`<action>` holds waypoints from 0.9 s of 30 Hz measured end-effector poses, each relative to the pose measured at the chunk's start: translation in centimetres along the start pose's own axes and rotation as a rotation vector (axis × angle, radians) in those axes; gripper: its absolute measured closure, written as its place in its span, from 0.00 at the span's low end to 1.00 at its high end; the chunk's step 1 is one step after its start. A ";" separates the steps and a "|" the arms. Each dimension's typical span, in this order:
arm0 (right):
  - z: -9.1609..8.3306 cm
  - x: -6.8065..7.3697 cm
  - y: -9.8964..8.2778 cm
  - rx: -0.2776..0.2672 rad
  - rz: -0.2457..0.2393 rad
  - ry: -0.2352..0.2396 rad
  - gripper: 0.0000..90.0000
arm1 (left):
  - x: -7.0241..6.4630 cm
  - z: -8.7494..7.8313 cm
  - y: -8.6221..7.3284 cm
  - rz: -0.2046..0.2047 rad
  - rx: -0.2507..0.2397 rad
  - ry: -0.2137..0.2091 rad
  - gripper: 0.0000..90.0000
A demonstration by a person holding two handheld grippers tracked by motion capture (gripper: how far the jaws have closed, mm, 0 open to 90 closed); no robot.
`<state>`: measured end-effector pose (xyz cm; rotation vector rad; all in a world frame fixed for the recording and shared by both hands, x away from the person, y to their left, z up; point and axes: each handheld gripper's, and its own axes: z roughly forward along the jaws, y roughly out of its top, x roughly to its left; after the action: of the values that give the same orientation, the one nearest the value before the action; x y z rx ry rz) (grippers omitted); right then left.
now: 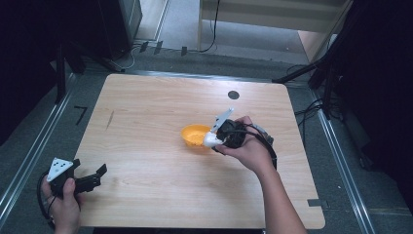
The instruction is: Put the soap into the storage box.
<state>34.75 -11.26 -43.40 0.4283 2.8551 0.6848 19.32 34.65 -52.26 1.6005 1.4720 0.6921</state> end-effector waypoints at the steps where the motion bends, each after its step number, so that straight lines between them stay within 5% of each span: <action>1: 0.1 0.0 0.1 -0.002 -0.003 0.000 0.56 | 0.0 0.0 0.0 0.001 0.001 0.000 0.00; 27: 2.4 -1.4 3.0 0.012 -0.070 -0.021 0.56 | 0.0 0.0 0.0 -0.004 0.000 -0.001 0.00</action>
<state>37.36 -8.17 -43.93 0.3337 2.8409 0.6465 19.35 34.67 -52.27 1.5970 1.4735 0.6888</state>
